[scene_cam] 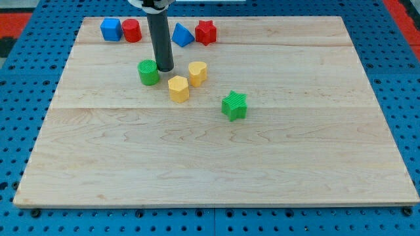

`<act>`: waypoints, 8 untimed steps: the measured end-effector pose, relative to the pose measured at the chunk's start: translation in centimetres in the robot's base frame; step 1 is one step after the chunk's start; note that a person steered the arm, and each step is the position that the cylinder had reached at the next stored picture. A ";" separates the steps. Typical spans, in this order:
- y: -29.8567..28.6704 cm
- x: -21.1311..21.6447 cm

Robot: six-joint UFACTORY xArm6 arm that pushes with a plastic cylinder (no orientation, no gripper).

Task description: Push the yellow hexagon slightly up and right

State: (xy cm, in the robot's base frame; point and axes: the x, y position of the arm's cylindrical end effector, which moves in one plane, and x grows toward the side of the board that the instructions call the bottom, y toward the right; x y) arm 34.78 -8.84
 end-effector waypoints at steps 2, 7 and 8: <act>-5.3 -3.8; 11.7 8.7; 5.4 9.4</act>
State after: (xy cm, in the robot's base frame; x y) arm 44.17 -3.46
